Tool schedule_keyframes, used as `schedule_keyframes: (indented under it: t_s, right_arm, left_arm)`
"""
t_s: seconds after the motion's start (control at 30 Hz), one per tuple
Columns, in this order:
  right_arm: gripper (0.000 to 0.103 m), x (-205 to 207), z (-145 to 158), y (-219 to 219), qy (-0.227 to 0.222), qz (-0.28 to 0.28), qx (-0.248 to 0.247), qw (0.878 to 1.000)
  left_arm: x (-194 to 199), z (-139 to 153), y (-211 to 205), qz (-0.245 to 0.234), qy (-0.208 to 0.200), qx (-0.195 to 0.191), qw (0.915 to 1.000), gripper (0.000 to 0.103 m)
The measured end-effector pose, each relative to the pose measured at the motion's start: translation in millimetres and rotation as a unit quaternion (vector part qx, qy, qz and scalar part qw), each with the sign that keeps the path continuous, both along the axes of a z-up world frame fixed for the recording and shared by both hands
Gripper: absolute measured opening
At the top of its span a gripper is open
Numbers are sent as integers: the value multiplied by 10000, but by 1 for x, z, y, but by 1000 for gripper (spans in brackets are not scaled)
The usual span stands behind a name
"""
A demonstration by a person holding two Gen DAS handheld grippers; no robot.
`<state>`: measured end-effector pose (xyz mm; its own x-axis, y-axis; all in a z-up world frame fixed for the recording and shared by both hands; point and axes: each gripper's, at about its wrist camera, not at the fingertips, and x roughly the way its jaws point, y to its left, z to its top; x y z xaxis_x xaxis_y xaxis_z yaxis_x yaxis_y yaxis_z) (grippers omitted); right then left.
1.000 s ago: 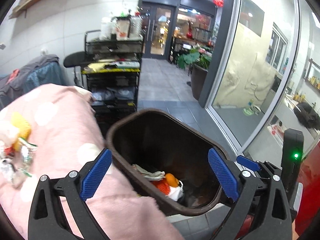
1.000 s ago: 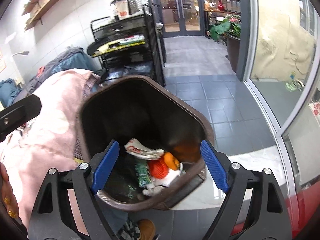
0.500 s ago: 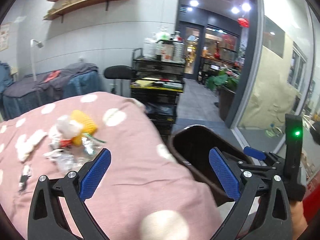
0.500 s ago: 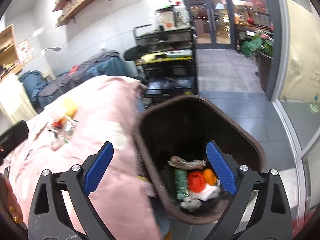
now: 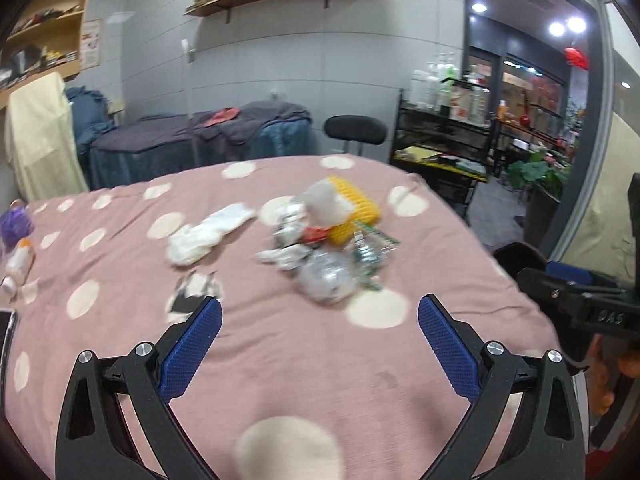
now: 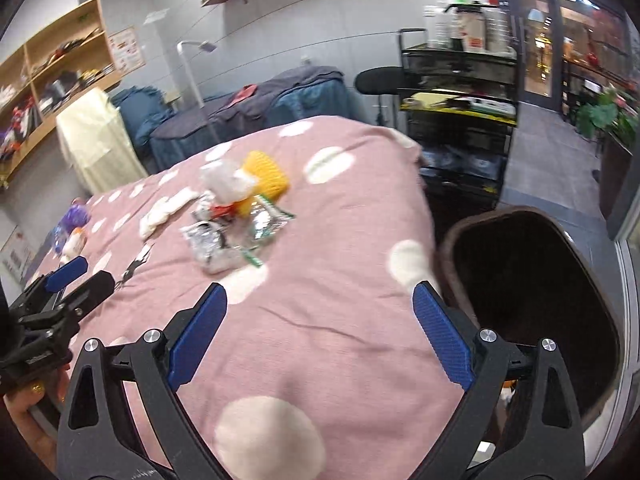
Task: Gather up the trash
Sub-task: 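Move both tools back over the table toward the remaining trash, then grasp the white cloth with the left tool while the right tool grasps the clear plastic bag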
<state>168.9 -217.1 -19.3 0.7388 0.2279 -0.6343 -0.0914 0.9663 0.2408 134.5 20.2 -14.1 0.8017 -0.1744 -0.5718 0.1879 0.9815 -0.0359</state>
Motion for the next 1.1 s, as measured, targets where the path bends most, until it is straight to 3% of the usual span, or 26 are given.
schedule_keyframes:
  t_s: [0.37, 0.53, 0.67, 0.87, 0.93, 1.0, 1.07, 1.1]
  right_arm:
    - [93, 43, 2, 73, 254, 840, -353, 9955]
    - [93, 72, -9, 107, 620, 1303, -433, 9886]
    - [92, 99, -23, 132, 969, 1600, -503, 9811]
    - [75, 138, -40, 166, 1198, 1765, -1082, 9710]
    - [64, 147, -47, 173, 1279, 1765, -1197, 9686]
    - [43, 150, -51, 180, 1312, 1799, -1374, 9652]
    - [41, 148, -50, 178, 1249, 1799, -1372, 9660]
    - [41, 147, -49, 176, 1244, 1800, -1306, 9670]
  left_arm:
    - [31, -26, 79, 531, 513, 98, 9972, 97]
    - [67, -31, 100, 536, 758, -12, 9957, 97]
    - [105, -35, 109, 577, 891, 160, 9942, 97]
    - [161, -45, 108, 399, 1137, 280, 9923, 97]
    - [177, -52, 103, 329, 1262, 397, 9907, 97]
    - [186, -56, 101, 285, 1366, 318, 9897, 89]
    - [189, -61, 101, 187, 1583, 47, 9872, 56]
    - [187, -61, 100, 170, 1584, -29, 9872, 54]
